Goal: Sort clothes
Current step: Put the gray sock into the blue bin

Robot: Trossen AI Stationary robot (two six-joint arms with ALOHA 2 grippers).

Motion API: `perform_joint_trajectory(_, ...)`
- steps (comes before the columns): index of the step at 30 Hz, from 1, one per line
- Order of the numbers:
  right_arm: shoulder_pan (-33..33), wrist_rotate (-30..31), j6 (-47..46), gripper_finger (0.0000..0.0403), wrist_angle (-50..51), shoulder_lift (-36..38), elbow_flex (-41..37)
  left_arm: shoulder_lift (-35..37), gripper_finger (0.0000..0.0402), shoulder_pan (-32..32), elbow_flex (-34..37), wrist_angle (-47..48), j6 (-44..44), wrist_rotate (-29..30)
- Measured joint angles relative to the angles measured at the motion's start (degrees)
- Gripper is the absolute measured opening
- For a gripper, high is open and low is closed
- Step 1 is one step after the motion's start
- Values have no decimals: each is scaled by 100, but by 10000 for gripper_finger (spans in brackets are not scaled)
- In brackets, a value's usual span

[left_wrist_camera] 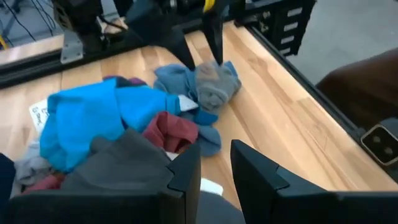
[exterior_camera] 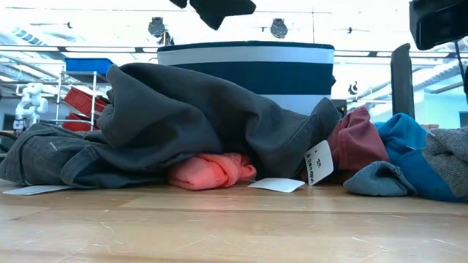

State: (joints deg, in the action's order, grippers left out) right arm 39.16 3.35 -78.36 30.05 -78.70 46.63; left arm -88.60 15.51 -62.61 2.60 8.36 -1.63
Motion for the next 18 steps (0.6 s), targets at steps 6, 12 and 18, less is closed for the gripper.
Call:
perform_joint_trajectory(6, -2, 22, 84, 228, 4, -22, 2, -401, 97, -6, -2, -650, -3, -5)
perform_joint_trajectory(12, 23, -29, 34, 209, -74, -396, 2, -837, 97, -6, 0, -1082, -35, -8)
perform_joint_trajectory(18, 33, -67, 462, 102, -664, -796, 2, -1110, 97, -6, 0, -1275, -50, -9)
